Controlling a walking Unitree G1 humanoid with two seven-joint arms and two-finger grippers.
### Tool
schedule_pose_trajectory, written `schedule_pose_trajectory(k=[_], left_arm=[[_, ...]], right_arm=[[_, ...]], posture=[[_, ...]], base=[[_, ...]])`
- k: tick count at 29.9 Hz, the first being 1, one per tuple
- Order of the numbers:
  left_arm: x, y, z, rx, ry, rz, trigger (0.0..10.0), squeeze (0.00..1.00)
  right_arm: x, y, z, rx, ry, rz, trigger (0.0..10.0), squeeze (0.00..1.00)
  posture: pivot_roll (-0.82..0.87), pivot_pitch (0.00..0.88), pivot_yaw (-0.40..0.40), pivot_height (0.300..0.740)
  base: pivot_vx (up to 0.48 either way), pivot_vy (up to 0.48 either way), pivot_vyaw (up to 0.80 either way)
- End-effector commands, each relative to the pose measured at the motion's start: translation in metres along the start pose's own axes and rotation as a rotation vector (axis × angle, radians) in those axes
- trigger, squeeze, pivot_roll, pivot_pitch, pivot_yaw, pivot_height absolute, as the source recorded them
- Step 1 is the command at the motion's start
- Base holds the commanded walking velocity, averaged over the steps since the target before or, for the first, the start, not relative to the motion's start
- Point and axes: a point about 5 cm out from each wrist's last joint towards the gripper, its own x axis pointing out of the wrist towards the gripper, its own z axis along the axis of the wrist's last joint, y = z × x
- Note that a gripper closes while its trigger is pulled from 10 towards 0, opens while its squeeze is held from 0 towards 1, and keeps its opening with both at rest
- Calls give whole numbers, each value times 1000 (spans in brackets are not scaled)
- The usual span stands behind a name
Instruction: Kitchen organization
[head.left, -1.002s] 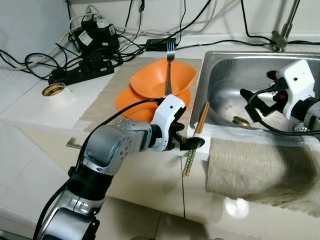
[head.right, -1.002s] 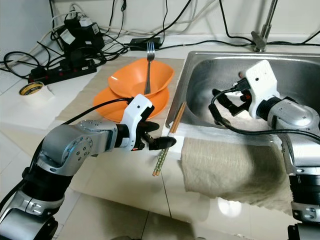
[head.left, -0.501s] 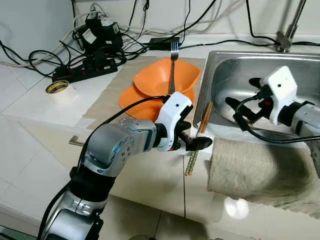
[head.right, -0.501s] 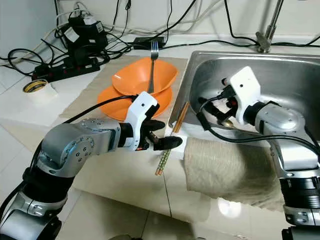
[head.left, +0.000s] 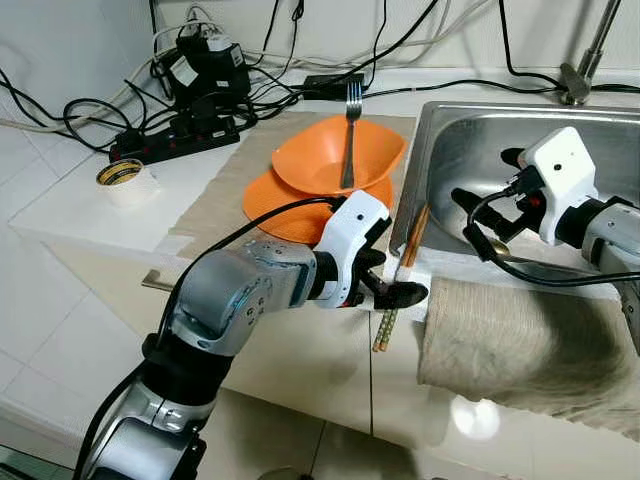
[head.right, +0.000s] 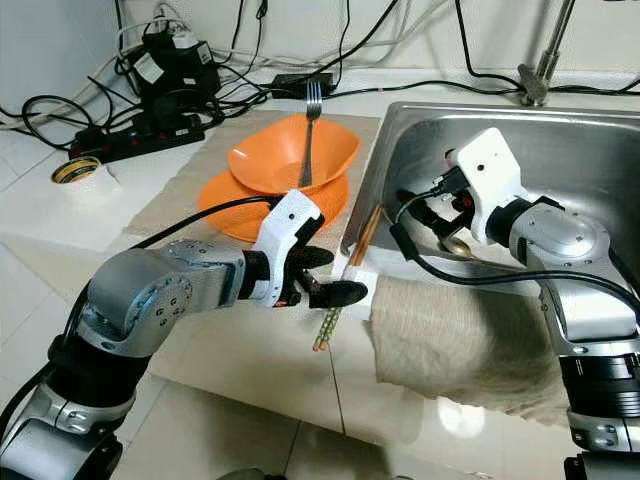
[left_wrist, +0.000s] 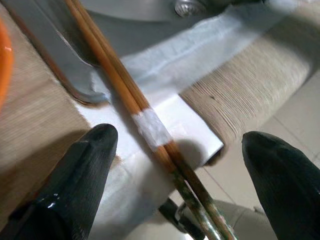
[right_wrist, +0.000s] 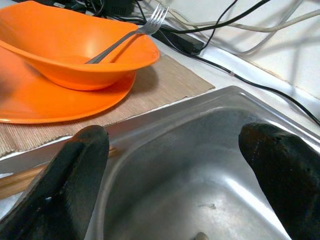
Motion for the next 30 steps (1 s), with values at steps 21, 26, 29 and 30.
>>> schedule_pose_trajectory(k=[21, 26, 29, 30], left_arm=[[13, -3, -5, 54, 82, -47, 10000, 0], [14, -1, -10, 77, 110, -40, 10000, 0], [14, 3, -14, 86, 129, -28, 10000, 0], [14, 4, -16, 87, 136, -26, 10000, 0]], right_arm=[[4, -3, 23, -46, -60, -23, 10000, 0], [5, 0, 22, -43, -62, -22, 10000, 0], [6, -1, 22, -41, -62, -26, 10000, 0], [6, -1, 22, -40, -62, -28, 10000, 0]], posture=[[-45, 0, 163, 740], [-44, 0, 165, 740], [-42, 0, 170, 740], [-42, 0, 170, 740]], base=[[0, 0, 0], [0, 0, 0], [0, 0, 0], [0, 0, 0]])
